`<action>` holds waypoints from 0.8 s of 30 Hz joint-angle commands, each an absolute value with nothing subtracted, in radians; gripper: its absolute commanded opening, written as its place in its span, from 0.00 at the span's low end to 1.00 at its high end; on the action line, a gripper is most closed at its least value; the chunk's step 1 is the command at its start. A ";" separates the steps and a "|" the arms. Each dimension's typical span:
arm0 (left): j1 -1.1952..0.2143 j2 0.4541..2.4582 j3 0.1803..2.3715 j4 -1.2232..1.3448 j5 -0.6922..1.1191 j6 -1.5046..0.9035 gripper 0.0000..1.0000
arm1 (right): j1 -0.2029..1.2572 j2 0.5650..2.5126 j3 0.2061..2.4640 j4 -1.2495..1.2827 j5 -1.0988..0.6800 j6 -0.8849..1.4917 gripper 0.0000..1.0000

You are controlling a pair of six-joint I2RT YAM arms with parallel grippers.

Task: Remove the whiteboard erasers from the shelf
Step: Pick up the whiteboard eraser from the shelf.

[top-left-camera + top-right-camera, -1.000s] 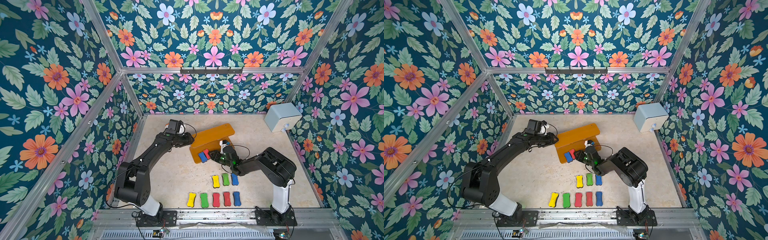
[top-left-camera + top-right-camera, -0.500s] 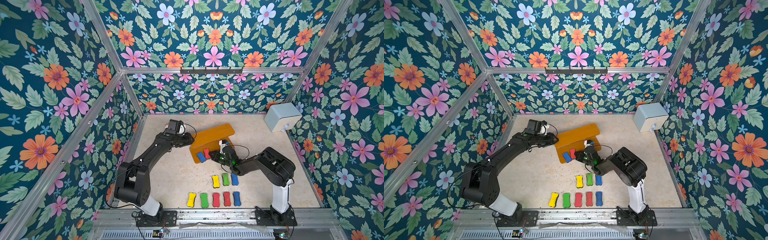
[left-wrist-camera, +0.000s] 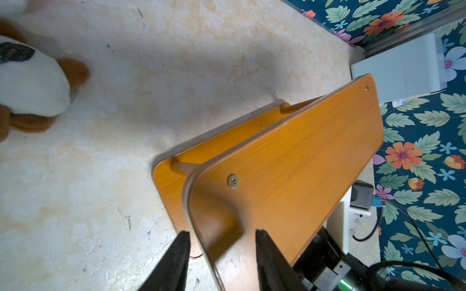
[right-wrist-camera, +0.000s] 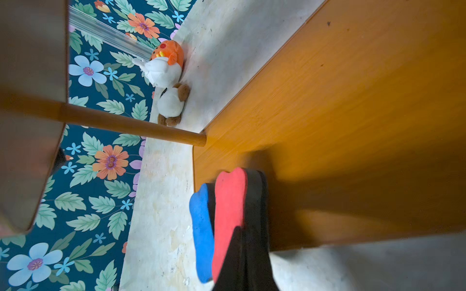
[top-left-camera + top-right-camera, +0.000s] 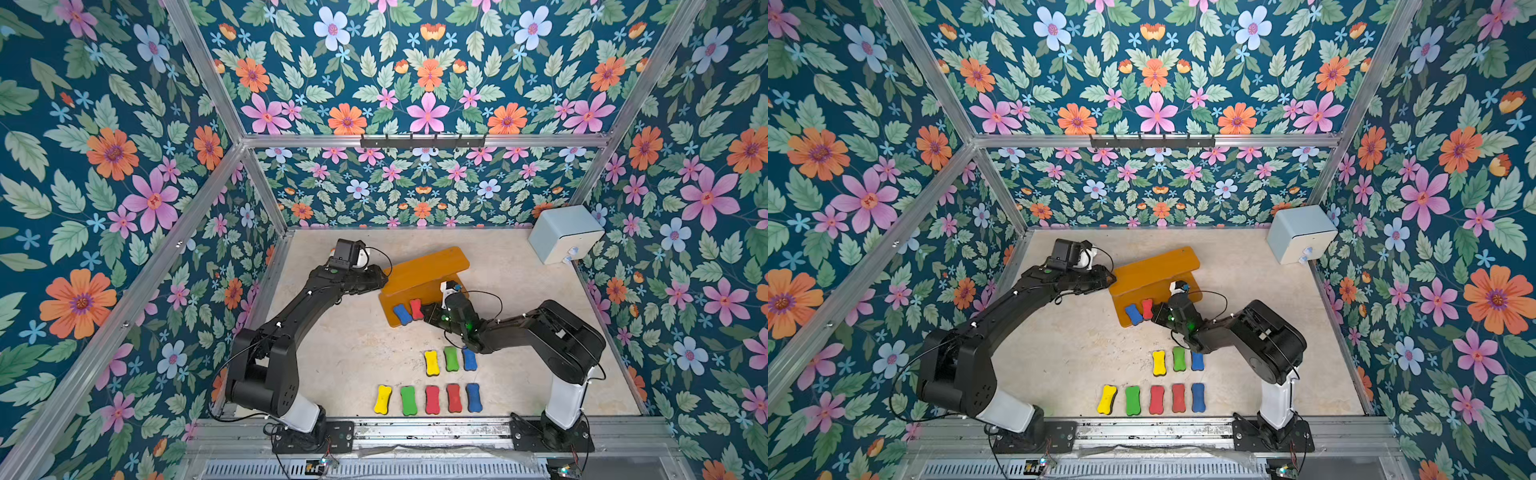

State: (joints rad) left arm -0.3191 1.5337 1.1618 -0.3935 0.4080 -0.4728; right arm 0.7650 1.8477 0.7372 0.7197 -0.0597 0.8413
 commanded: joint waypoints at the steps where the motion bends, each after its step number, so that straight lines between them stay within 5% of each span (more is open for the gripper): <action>1: -0.319 1.512 1.158 -0.388 0.389 -0.473 0.48 | 0.779 1.802 0.723 0.684 0.000 0.858 0.00; 12: -0.319 1.436 1.094 -0.383 0.371 -0.483 0.50 | 0.976 1.588 0.631 0.547 0.176 1.021 0.00; 24: -0.318 1.409 1.057 -0.349 0.349 -0.482 0.50 | 1.197 1.588 0.600 0.484 0.334 1.209 0.00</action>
State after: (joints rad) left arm -0.3191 1.4139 1.0592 -0.3672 0.3637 -0.4900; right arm 1.1797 1.5856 0.5964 0.5095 0.2737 1.1423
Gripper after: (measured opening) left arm 0.499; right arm 0.069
